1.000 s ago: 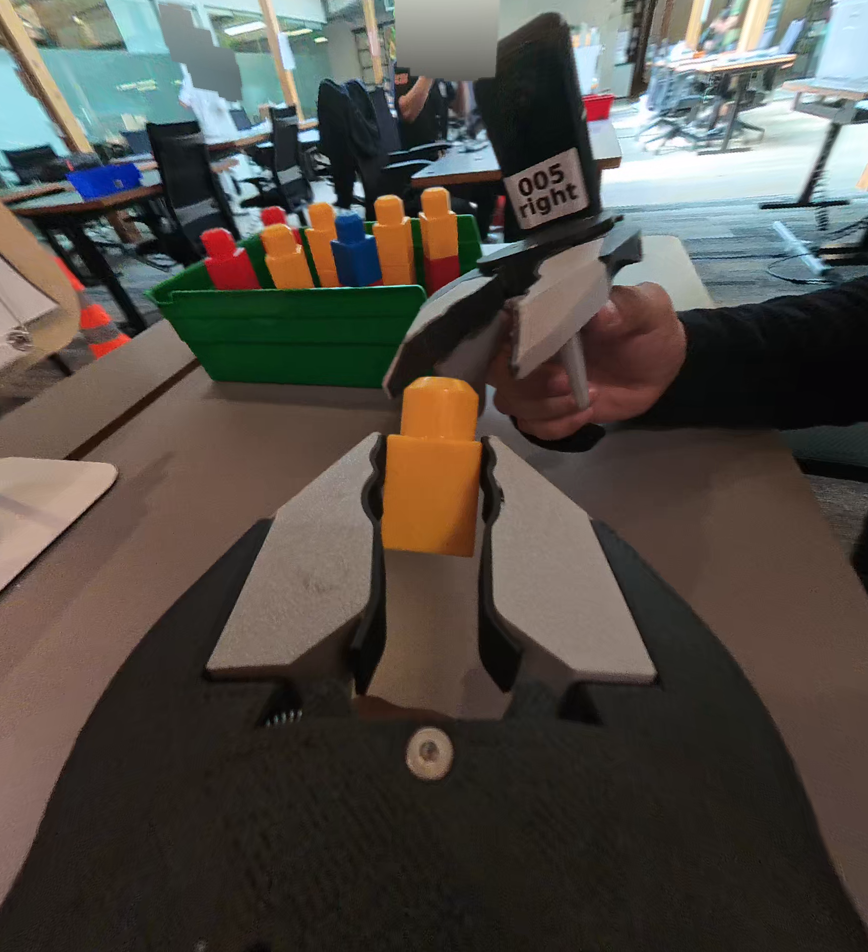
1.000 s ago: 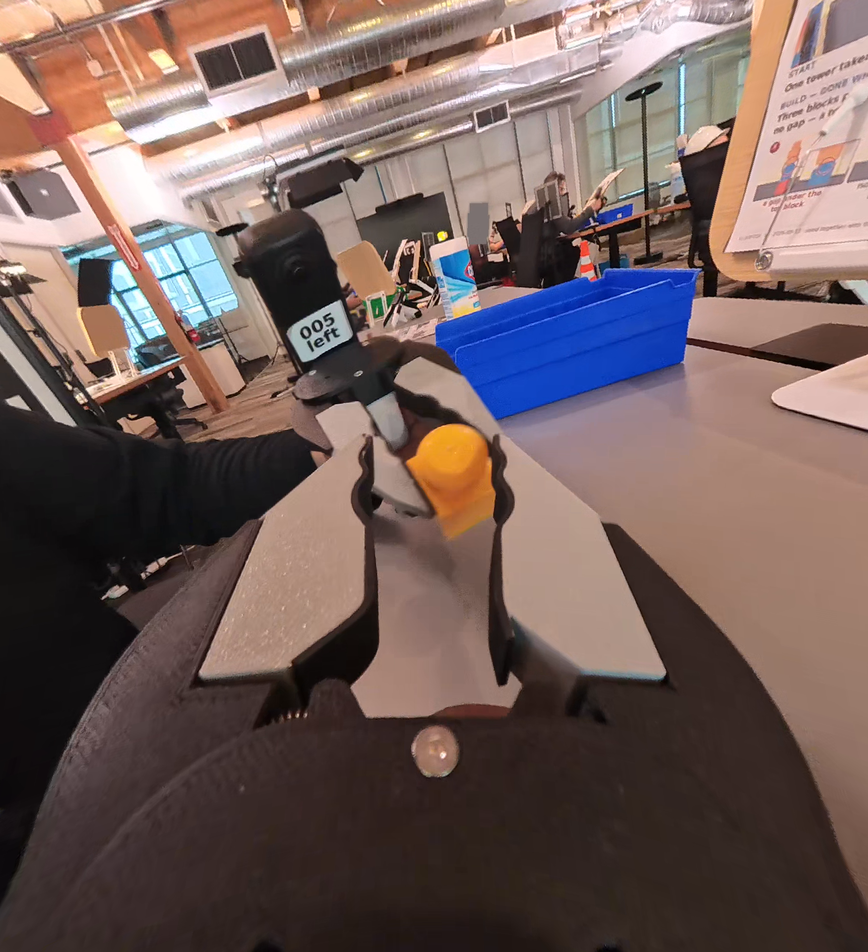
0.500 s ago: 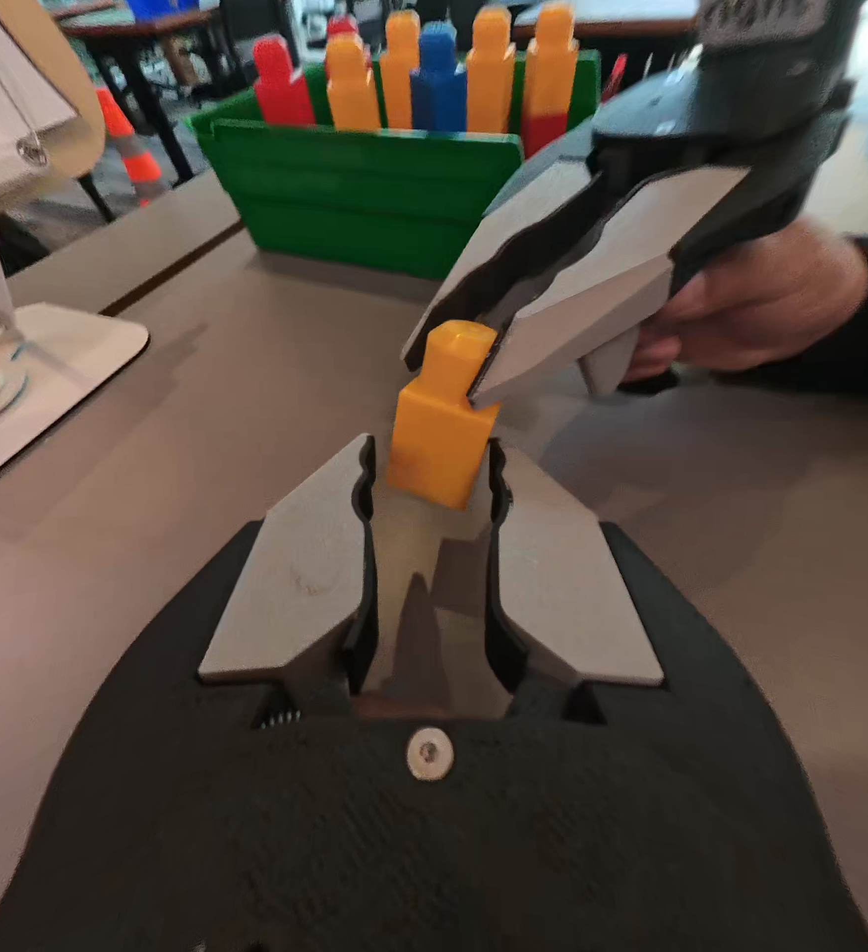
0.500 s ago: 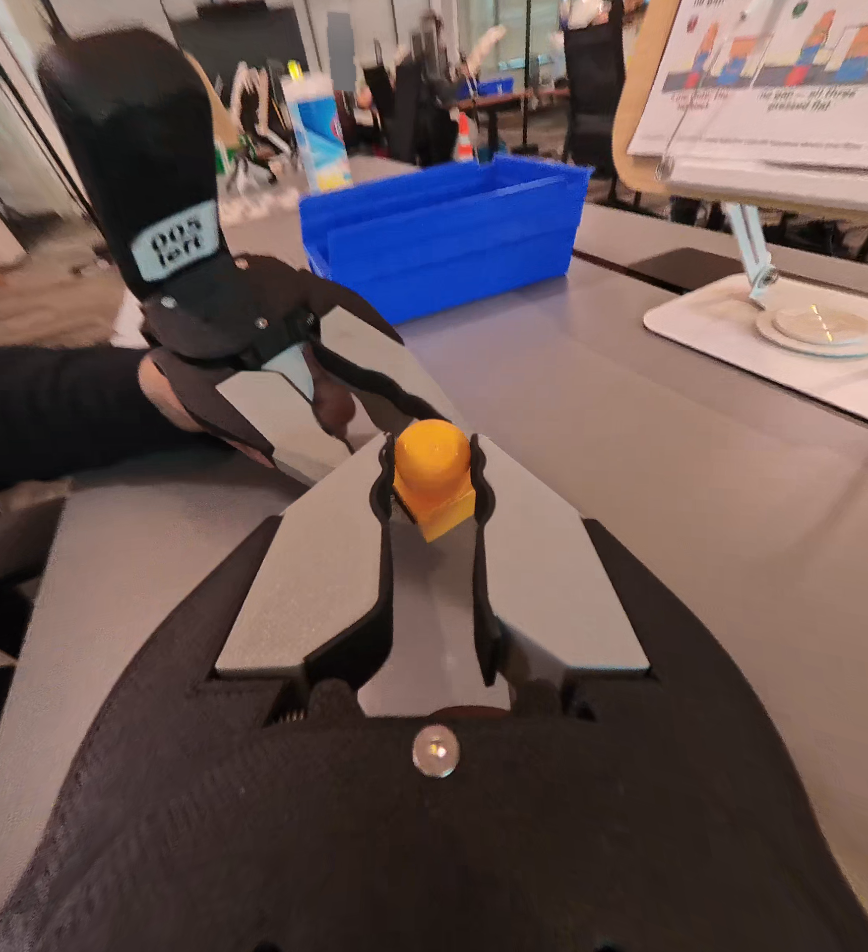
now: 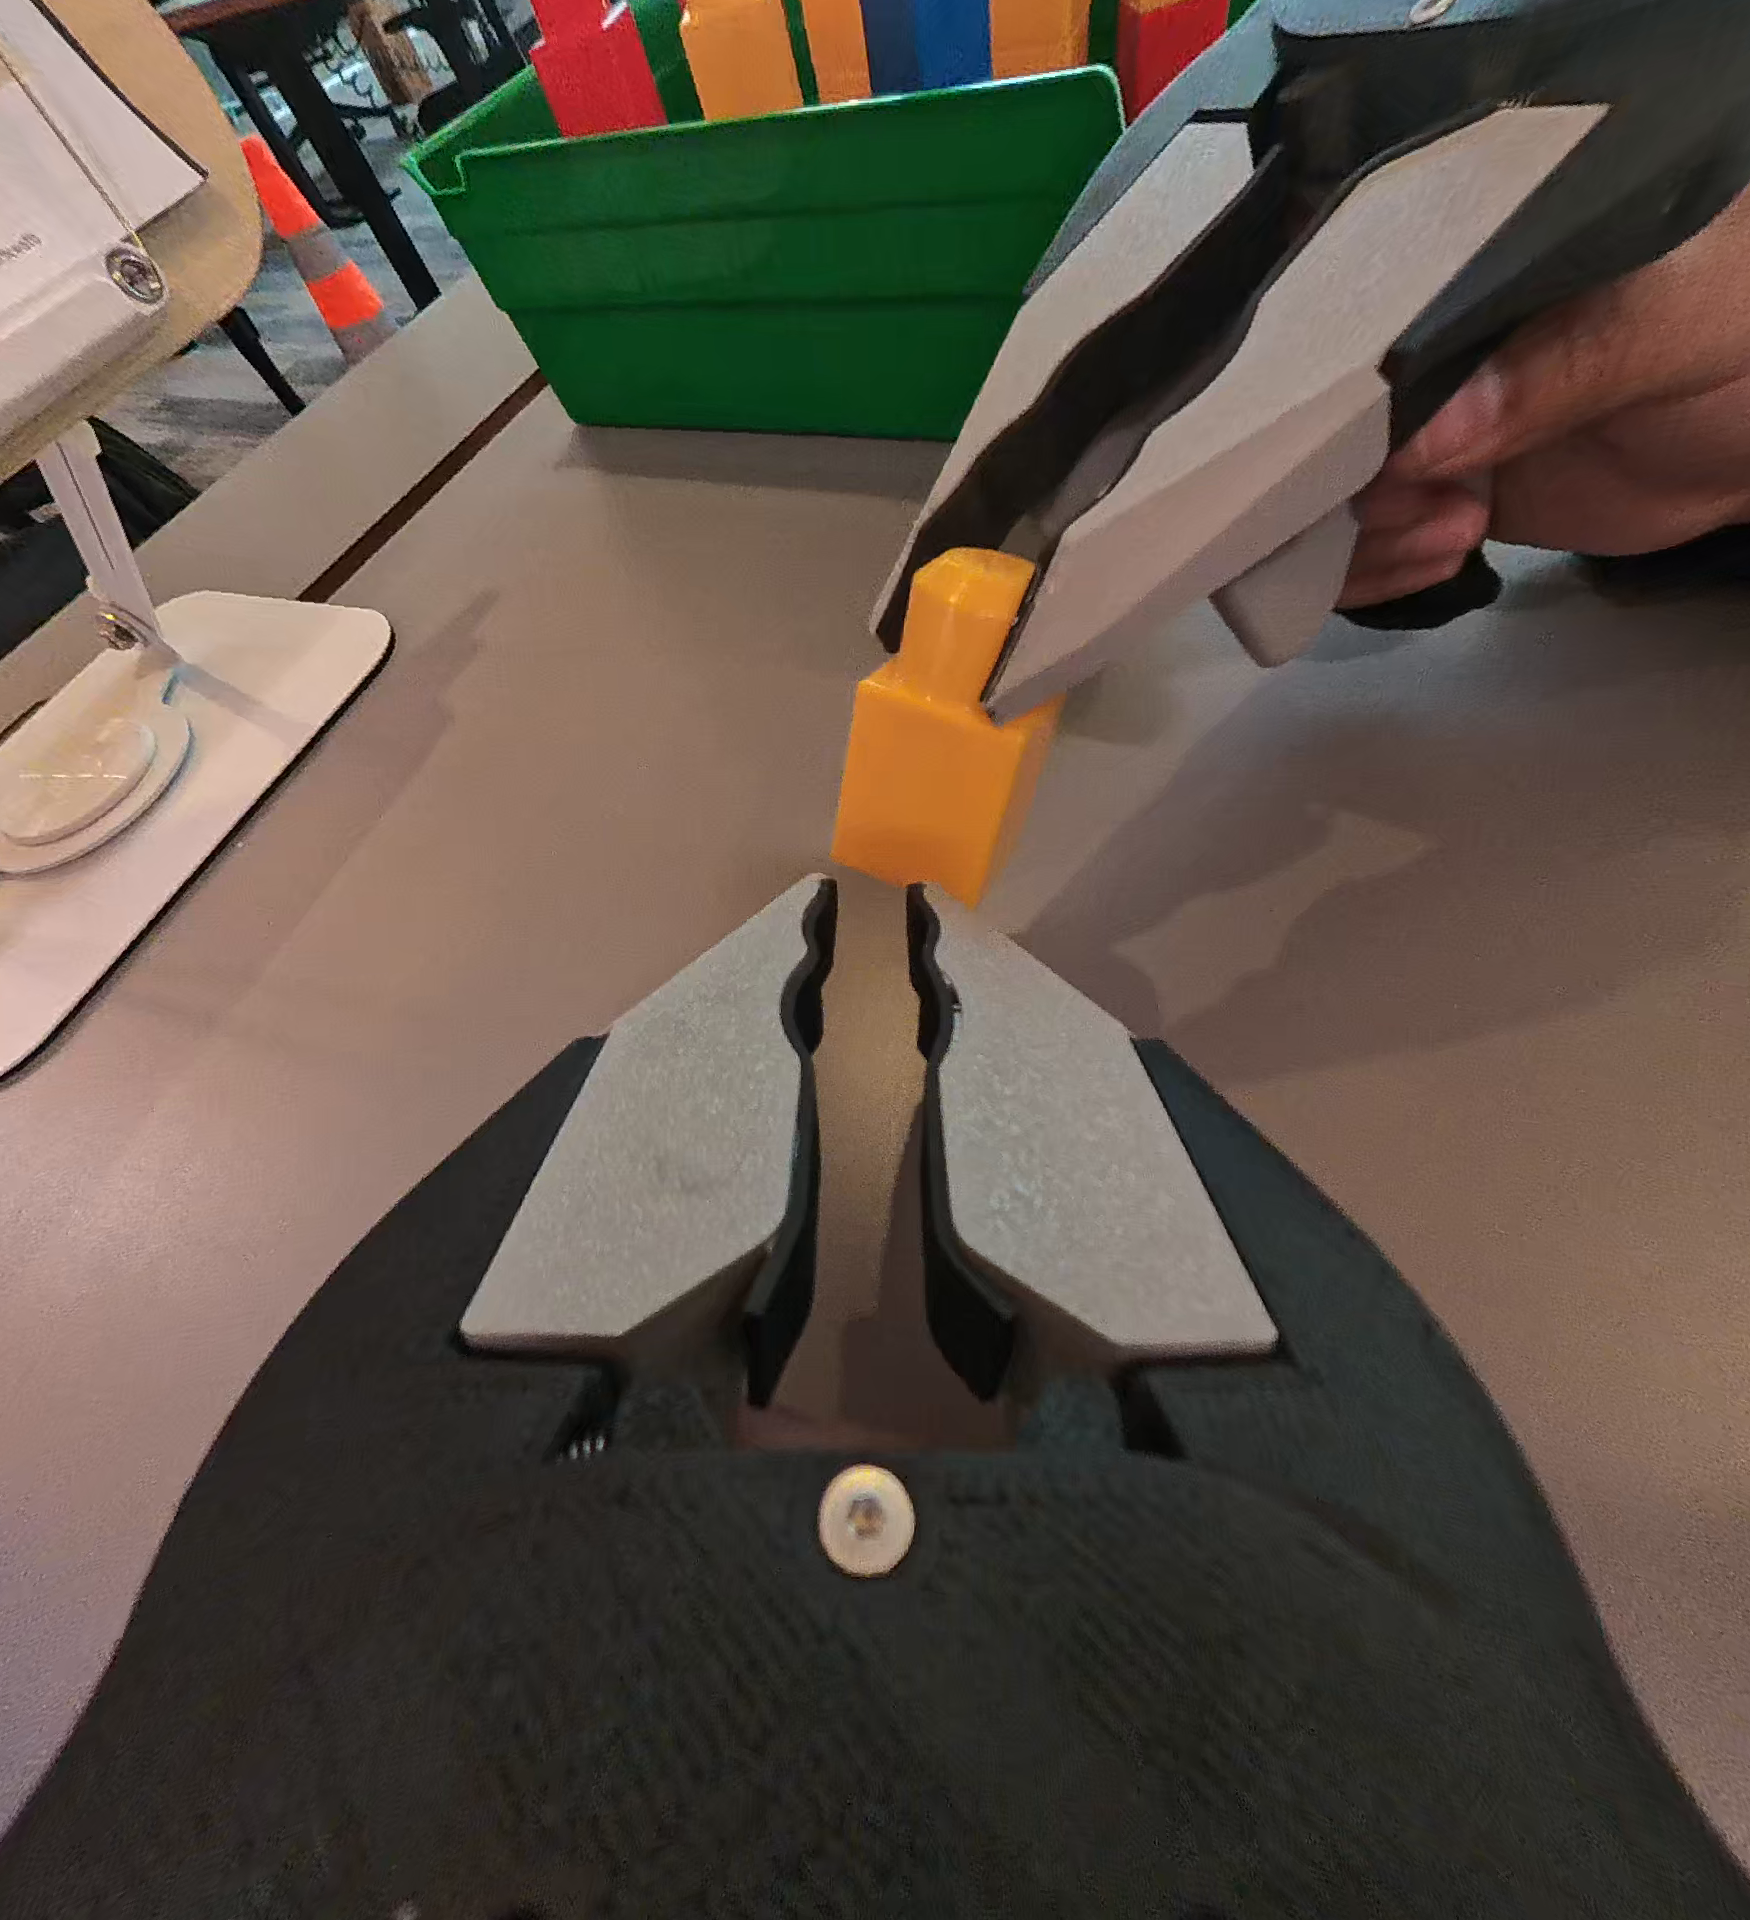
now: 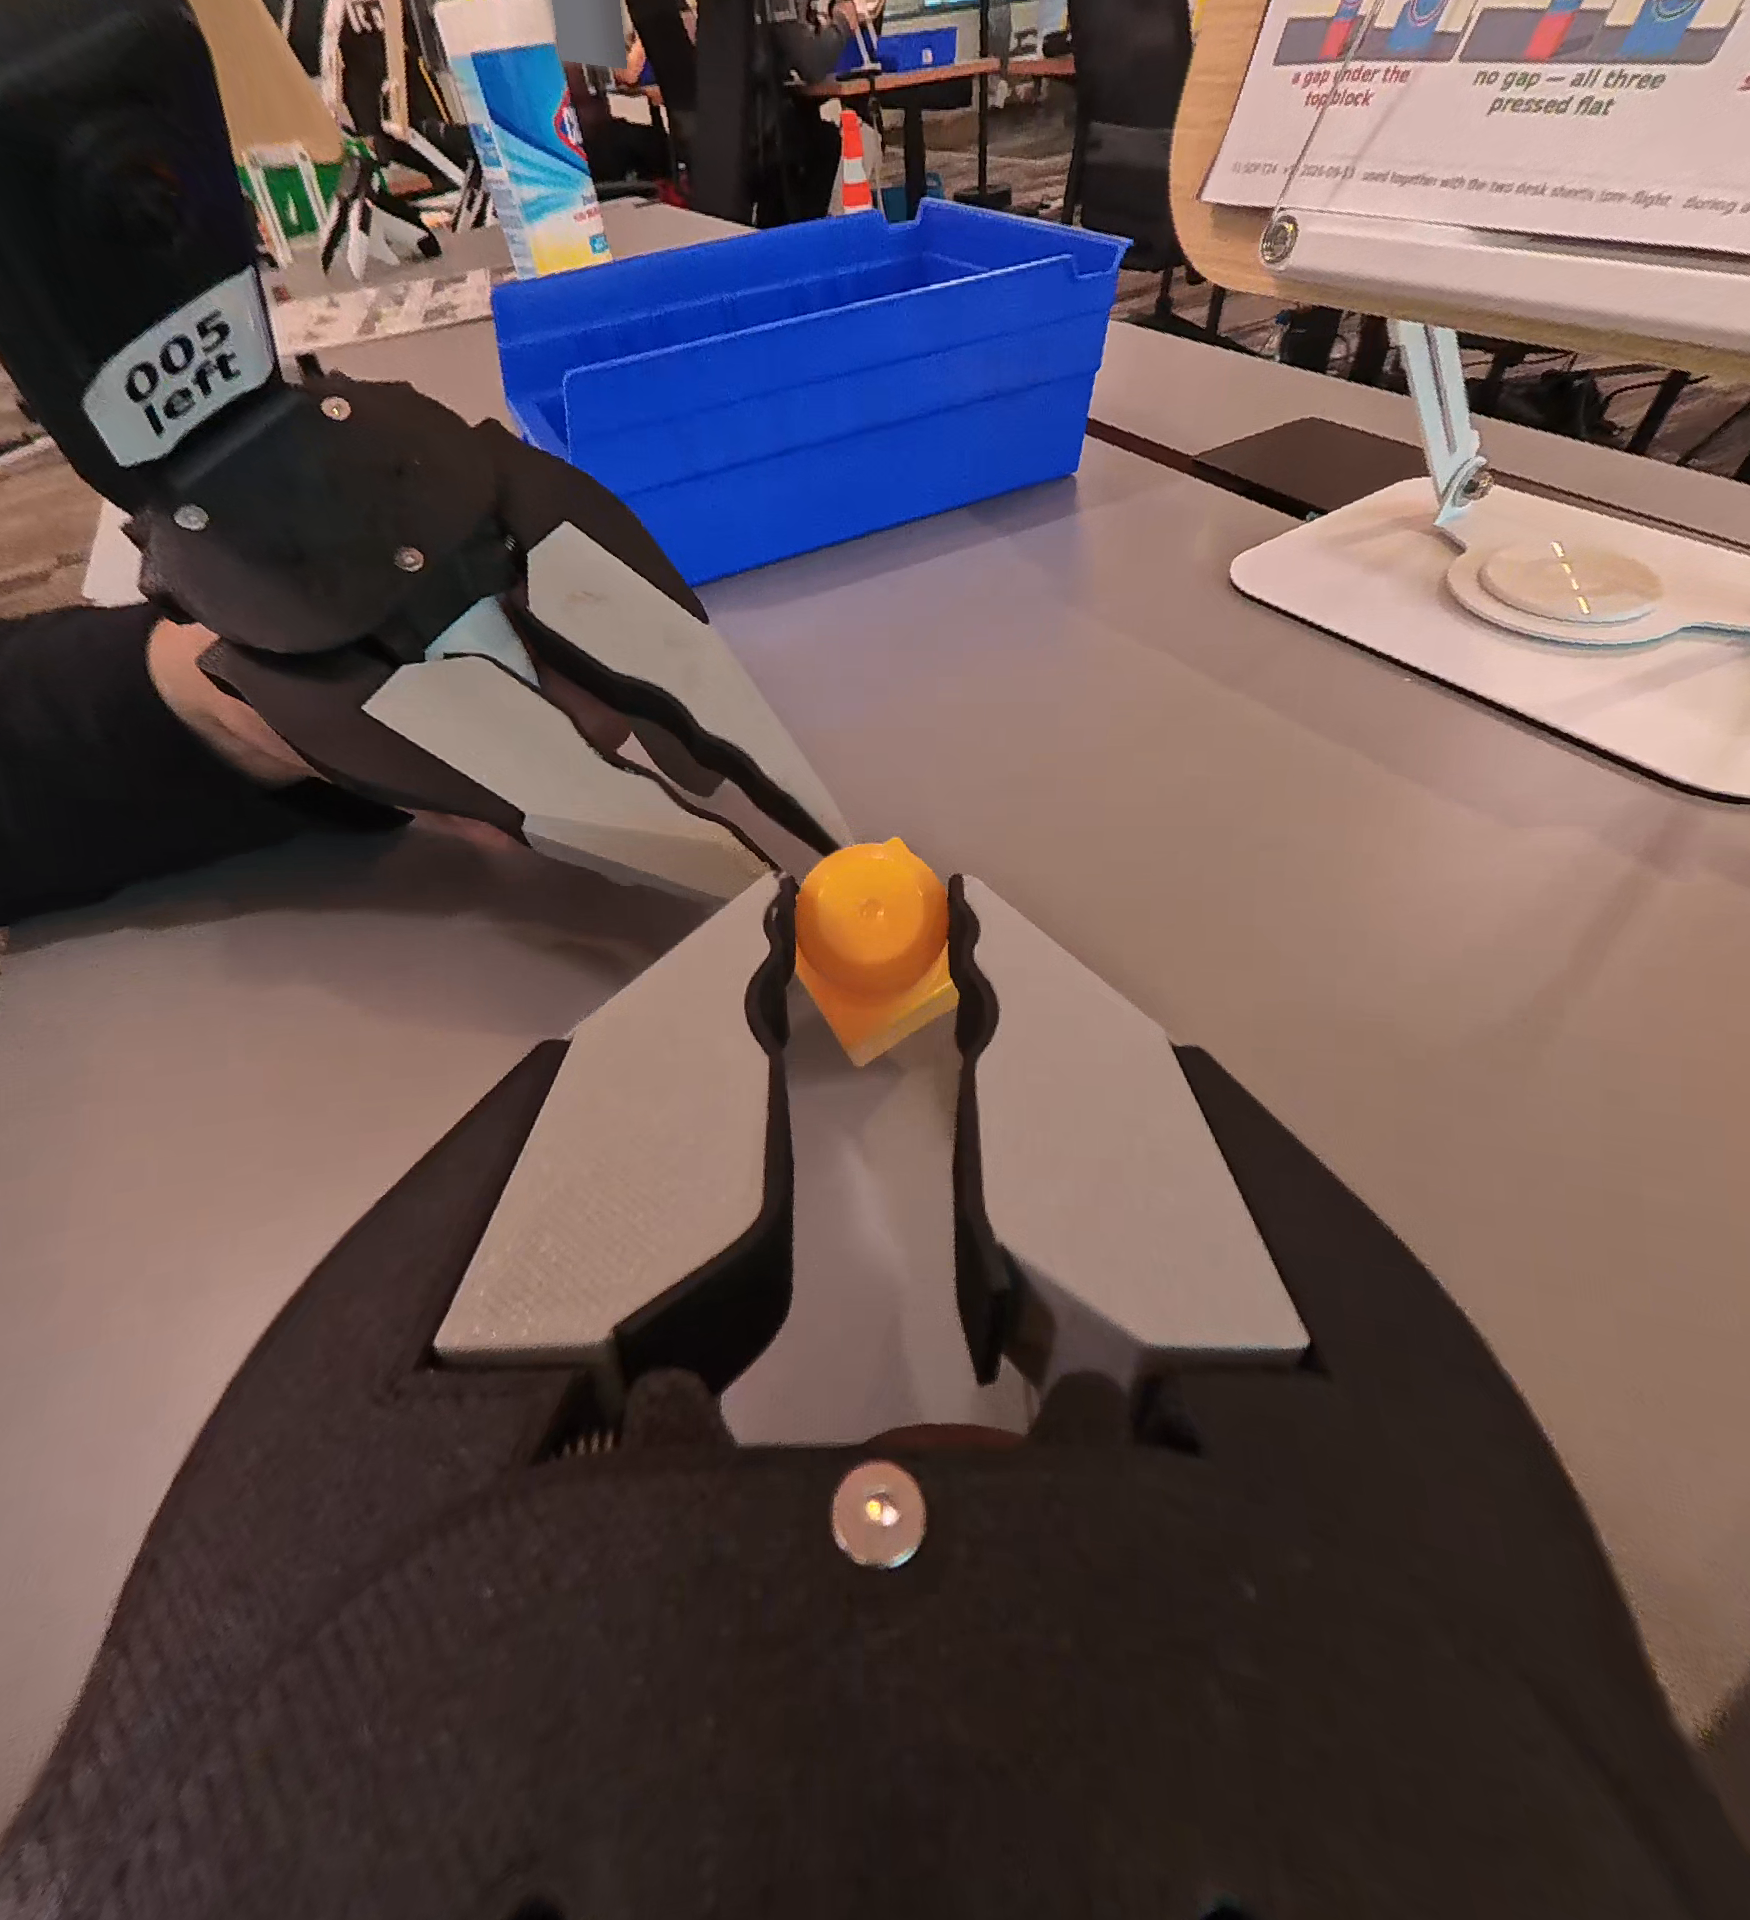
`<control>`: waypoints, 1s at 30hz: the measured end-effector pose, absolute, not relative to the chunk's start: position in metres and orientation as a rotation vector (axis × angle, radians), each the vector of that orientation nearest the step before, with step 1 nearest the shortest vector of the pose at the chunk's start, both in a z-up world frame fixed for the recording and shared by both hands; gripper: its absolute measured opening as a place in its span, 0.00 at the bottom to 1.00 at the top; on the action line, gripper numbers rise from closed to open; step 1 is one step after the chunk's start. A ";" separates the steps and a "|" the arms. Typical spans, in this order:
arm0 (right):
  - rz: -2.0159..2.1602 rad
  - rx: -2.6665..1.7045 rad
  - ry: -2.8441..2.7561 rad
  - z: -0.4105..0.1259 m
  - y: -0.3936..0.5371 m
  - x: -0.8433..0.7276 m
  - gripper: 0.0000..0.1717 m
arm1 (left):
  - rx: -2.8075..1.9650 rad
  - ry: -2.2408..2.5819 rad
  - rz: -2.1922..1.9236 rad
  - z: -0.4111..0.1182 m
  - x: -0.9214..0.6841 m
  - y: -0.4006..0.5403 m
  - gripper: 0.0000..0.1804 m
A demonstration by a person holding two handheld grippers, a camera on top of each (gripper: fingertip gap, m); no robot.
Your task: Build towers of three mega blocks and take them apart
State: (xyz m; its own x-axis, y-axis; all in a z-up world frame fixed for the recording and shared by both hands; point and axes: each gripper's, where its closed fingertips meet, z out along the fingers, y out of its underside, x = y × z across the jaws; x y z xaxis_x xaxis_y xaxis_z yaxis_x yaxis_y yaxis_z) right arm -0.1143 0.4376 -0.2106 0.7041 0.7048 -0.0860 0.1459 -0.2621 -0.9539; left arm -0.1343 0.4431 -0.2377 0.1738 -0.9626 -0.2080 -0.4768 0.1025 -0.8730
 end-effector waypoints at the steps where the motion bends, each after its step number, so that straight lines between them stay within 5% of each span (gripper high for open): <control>1: 0.611 -1.785 -0.683 -0.211 0.437 -0.115 0.15 | -1.510 1.448 -0.657 -0.238 -0.134 0.442 0.05; 30: 0.587 -1.915 -0.606 -0.239 0.453 -0.103 0.18 | -1.632 1.546 -0.529 -0.274 -0.136 0.445 0.15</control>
State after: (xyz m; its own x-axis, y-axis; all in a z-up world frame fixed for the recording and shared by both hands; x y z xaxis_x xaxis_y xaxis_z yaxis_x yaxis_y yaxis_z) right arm -0.1026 0.4534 -0.2390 0.7562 0.6406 -0.1337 0.1538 -0.3725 -0.9152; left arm -0.1356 0.4453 -0.2742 0.1622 -0.9611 -0.2236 -0.6224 0.0762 -0.7790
